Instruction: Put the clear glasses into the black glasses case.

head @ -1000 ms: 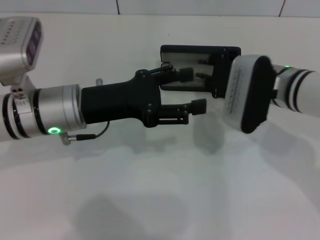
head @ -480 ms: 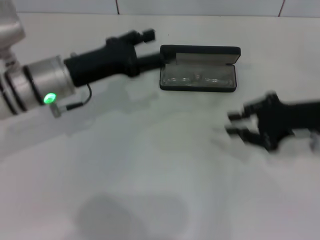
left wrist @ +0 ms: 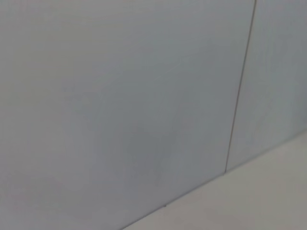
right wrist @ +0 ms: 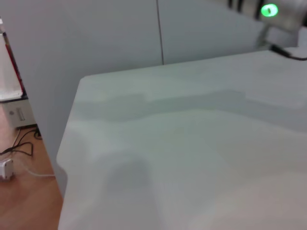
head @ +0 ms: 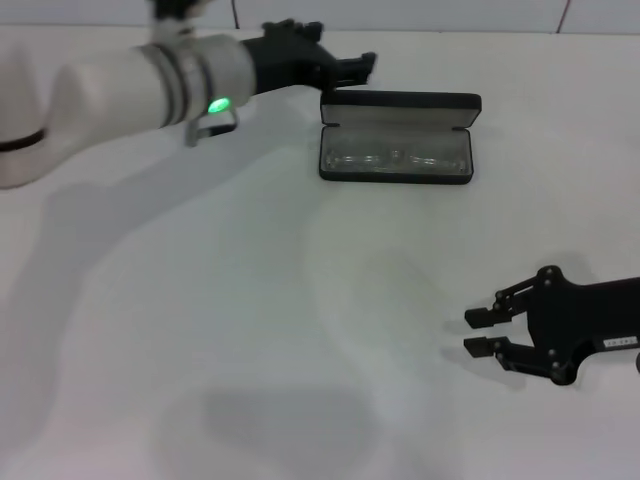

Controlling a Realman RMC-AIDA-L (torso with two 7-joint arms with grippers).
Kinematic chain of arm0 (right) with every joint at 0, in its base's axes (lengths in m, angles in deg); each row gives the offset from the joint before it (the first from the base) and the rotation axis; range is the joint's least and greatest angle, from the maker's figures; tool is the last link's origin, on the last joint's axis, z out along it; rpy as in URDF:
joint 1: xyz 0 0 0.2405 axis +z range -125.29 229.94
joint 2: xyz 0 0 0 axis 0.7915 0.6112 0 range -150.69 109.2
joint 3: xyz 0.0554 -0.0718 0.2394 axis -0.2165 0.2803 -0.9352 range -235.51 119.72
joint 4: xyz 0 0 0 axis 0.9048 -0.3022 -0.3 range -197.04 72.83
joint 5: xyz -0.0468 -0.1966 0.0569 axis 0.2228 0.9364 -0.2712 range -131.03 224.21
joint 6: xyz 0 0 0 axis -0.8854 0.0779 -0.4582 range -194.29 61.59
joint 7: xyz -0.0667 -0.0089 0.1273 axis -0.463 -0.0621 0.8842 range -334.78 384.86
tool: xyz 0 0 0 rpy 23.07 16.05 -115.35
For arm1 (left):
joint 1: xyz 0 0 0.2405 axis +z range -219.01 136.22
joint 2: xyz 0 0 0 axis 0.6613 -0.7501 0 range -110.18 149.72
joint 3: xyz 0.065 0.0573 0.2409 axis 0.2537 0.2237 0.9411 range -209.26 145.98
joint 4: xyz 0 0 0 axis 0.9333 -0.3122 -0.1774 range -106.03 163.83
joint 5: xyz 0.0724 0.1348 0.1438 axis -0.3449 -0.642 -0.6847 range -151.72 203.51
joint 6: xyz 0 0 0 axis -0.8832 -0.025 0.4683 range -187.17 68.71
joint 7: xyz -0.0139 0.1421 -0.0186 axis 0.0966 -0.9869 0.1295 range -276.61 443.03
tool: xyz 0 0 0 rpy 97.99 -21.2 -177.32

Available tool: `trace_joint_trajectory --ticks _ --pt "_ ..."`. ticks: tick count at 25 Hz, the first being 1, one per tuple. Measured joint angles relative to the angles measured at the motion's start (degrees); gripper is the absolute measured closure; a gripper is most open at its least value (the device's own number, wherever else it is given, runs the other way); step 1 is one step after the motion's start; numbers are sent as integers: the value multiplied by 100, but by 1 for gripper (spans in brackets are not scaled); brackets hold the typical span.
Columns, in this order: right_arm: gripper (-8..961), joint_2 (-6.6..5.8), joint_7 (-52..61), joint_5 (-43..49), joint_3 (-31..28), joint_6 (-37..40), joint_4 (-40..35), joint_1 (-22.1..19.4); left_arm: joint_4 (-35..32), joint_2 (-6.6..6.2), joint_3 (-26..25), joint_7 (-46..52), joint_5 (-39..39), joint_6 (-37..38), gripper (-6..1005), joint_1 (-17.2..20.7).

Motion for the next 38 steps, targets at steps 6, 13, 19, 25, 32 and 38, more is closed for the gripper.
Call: trace_joint_trajectory --ticks 6,13,19,25,32,38 --pt "708 -3 -3 1 -22 -60 183 72 3 29 1511 -39 1035 -936 124 -332" --pt "708 -2 -5 6 1 -145 194 83 -45 29 2903 -90 1687 -1549 124 -396" --pt "708 -2 -5 6 1 -200 220 82 -46 13 3229 -64 1707 -1436 125 -293" --pt "708 -2 -5 -3 -34 -208 273 100 -209 -2 3467 -118 1679 -1266 124 -40" --pt "705 -5 -12 -156 -519 -99 247 97 -1347 -67 2773 -401 1789 849 124 852" --pt "586 -50 -609 -683 -1166 584 509 175 -1409 -373 1659 -886 1691 3929 124 1661"
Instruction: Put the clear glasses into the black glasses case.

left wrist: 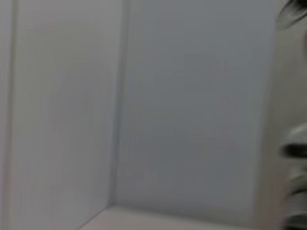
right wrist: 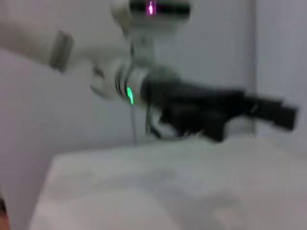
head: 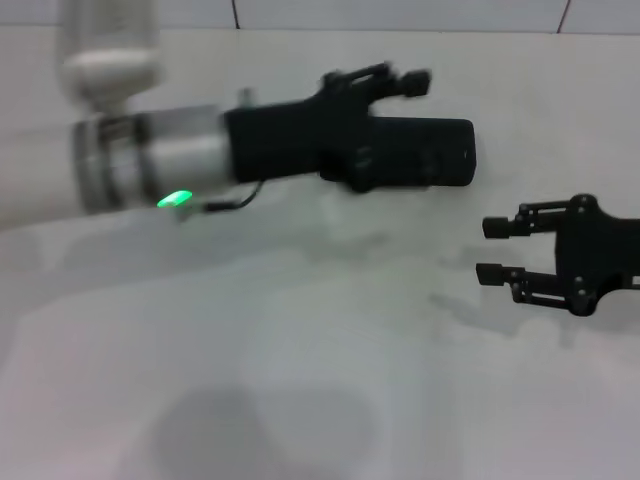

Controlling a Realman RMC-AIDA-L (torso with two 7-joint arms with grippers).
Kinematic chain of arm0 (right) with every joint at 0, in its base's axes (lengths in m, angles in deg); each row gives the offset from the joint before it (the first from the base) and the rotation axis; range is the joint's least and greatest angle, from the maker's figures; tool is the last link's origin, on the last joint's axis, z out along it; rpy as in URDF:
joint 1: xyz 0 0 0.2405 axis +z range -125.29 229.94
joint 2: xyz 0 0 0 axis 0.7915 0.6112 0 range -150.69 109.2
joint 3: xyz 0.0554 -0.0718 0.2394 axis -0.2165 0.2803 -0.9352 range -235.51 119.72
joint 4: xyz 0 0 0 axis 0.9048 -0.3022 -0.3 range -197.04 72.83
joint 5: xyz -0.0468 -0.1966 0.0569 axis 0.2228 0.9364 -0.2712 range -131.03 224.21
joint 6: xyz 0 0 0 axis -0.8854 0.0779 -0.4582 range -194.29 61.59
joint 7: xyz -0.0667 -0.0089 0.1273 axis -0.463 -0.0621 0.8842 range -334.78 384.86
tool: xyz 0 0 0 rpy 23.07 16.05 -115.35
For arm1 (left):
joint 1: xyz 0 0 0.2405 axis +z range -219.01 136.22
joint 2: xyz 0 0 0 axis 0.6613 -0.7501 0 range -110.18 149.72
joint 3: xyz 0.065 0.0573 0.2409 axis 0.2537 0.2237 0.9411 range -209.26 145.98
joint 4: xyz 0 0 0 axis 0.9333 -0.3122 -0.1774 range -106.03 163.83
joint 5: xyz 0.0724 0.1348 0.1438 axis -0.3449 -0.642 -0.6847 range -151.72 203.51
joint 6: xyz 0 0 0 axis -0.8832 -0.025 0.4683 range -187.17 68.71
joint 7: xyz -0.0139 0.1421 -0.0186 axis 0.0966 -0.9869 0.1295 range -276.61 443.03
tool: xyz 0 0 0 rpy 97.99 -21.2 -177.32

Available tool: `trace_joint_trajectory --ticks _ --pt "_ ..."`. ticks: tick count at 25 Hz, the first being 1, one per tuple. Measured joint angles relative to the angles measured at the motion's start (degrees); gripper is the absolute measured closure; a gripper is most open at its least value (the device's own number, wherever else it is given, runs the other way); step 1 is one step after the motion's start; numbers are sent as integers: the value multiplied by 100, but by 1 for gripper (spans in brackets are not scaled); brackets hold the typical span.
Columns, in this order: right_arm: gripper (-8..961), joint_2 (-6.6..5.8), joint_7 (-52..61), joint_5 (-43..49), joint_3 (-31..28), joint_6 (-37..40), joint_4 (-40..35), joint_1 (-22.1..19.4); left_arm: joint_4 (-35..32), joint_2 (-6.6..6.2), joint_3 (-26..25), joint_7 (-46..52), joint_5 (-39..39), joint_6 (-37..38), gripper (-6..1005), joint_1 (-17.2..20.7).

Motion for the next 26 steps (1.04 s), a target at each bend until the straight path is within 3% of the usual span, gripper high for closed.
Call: trace_joint_trajectory --ticks 3,7,11,16,26 --pt "494 -85 -302 -270 -195 556 177 40 38 -188 -160 -340 -9 877 124 379" --pt "439 -106 -668 -398 -605 1200 451 123 -2 -285 -173 -667 -147 1410 125 728" --pt "383 -103 -950 -370 -619 1610 528 143 24 -244 -182 -854 -278 1483 125 902" --pt "141 -63 -1122 -370 -609 1673 590 150 34 -245 -184 -891 -363 1480 125 948" --pt "104 -29 -1179 -367 -598 1634 667 189 36 -218 -224 -911 -439 1464 125 949"
